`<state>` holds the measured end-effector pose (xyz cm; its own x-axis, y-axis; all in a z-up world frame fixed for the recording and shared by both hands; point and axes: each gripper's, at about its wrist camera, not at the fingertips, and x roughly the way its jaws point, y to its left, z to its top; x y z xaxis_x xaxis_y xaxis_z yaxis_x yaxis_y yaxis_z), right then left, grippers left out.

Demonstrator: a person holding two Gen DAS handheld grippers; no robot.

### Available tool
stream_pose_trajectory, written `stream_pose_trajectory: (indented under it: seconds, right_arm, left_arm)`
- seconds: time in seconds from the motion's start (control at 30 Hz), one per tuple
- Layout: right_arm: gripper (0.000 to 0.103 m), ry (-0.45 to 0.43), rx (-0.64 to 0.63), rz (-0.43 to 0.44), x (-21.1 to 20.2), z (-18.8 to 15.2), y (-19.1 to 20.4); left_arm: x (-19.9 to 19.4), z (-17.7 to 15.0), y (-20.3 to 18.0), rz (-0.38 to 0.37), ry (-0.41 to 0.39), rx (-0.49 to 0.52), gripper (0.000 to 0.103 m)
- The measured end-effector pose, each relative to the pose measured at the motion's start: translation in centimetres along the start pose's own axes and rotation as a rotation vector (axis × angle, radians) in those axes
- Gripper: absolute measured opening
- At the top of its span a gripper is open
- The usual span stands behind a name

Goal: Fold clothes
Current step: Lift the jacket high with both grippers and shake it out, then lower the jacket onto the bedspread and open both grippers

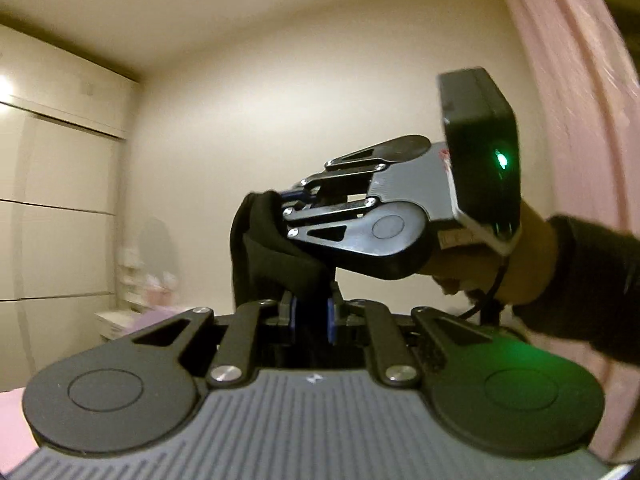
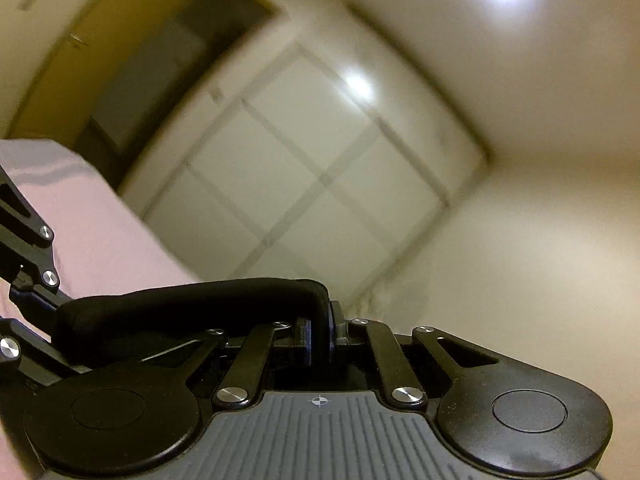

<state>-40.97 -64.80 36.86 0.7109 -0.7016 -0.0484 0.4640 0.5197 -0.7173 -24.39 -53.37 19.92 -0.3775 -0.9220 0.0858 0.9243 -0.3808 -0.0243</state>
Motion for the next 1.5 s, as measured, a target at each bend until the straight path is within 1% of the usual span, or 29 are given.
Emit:
stream_pose_trajectory:
  seconds: [0.07,0.17,0.23,0.27,0.3,0.33,0.37,0.4,0.43,0.47,0.5,0.57,0.6,0.67,0.73,0.8,0.83,0.87,0.93,1.0,1.07,1.13,1.17,1.27,1.33,1.43,1.47,1.5]
  right_arm:
    - [0.006,-0.099,-0.052,0.073,1.9,3.4,2.6]
    - [0.006,-0.213,-0.112,0.217,6.0,6.7,8.7]
    - [0.007,-0.259,-0.141,0.328,8.8,7.3,14.6]
    - [0.010,-0.281,-0.154,0.385,10.2,7.5,17.6]
    - [0.013,-0.286,-0.169,0.438,11.3,7.6,21.0]
    - [0.029,-0.261,-0.172,0.498,11.6,7.2,24.1]
    - [0.050,-0.231,-0.171,0.560,11.7,6.8,27.3]
    - [0.065,-0.200,-0.171,0.622,11.9,6.3,30.4]
    - [0.083,-0.169,-0.171,0.684,12.1,5.9,33.5]
    - [0.083,-0.138,-0.170,0.745,12.2,5.4,36.6]
    - [0.083,-0.079,-0.142,0.804,11.6,4.5,38.5]
    - [0.083,0.049,-0.074,0.905,10.0,2.3,41.2]
    - [0.083,0.120,-0.048,0.933,9.7,0.9,41.6]
    - [0.083,0.265,0.001,0.981,9.3,-2.2,42.1]
    - [0.083,0.398,0.007,0.975,9.2,-5.7,41.4]
    - [0.083,0.527,0.021,0.931,9.8,-10.0,38.1]
    - [0.083,0.591,0.029,0.906,10.1,-12.2,36.4]
    - [0.083,0.648,0.050,0.880,10.6,-14.0,35.2]
    - [0.083,0.749,0.106,0.831,11.6,-17.2,32.8]
    - [0.083,0.840,0.174,0.786,12.7,-19.8,30.4]
    - [0.083,0.906,0.212,0.745,13.3,-23.4,27.5]
    - [0.084,0.945,0.228,0.725,14.5,-26.5,27.5]
    - [0.084,0.957,0.234,0.720,15.5,-26.9,27.4]
    - [0.084,0.977,0.268,0.718,18.3,-30.5,25.4]
    - [0.083,0.993,0.305,0.726,20.8,-33.4,24.5]
    - [0.083,1.018,0.380,0.761,23.8,-36.8,22.8]
    - [0.083,1.016,0.398,0.779,24.5,-37.6,22.4]
    - [0.084,1.012,0.415,0.796,25.1,-38.3,21.9]
  left_arm:
    - [-2.7,0.0,3.0,0.100,-0.016,-0.037,0.010]
    - [-7.1,-2.3,8.0,0.295,0.044,-0.091,0.011]
    - [-10.3,-5.2,11.5,0.437,0.132,-0.141,0.012]
    - [-11.8,-6.9,13.1,0.508,0.188,-0.166,0.016]
    - [-13.3,-8.9,14.8,0.582,0.258,-0.191,0.022]
    - [-15.0,-11.0,16.5,0.658,0.330,-0.220,0.025]
    - [-16.6,-13.5,18.2,0.734,0.415,-0.256,0.033]
    - [-18.2,-16.2,19.7,0.808,0.514,-0.294,0.034]
    - [-19.9,-18.8,21.1,0.875,0.602,-0.342,0.033]
    - [-21.8,-21.3,22.2,0.932,0.674,-0.405,0.033]
    - [-23.4,-23.5,23.1,0.973,0.731,-0.462,0.032]
    - [-25.9,-26.9,23.9,1.009,0.804,-0.552,0.032]
    - [-26.5,-28.2,23.9,1.010,0.837,-0.566,0.033]
    - [-26.6,-30.4,23.5,0.977,0.891,-0.559,0.033]
    - [-26.7,-31.8,23.7,0.926,0.937,-0.543,0.034]
    - [-25.7,-34.5,24.0,0.856,0.984,-0.492,0.041]
    - [-24.7,-35.7,24.0,0.814,1.006,-0.457,0.043]
    - [-23.4,-36.2,23.5,0.766,1.024,-0.415,0.043]
    - [-20.7,-36.9,21.9,0.675,1.048,-0.327,0.048]
    - [-17.9,-37.8,20.9,0.583,1.061,-0.243,0.055]
    - [-15.0,-38.5,19.9,0.493,1.068,-0.163,0.059]
    - [-12.3,-39.6,18.2,0.403,1.073,-0.086,0.060]
    - [-10.9,-40.1,17.4,0.358,1.076,-0.052,0.061]
    - [-6.9,-42.3,14.3,0.240,1.095,0.022,0.061]
    - [-4.2,-43.7,11.7,0.177,1.117,0.033,0.062]
    - [-0.4,-45.8,7.7,0.101,1.149,0.090,0.065]
    - [0.7,-46.6,6.4,0.083,1.168,0.126,0.065]
    - [1.7,-47.6,5.4,0.085,1.204,0.173,0.065]
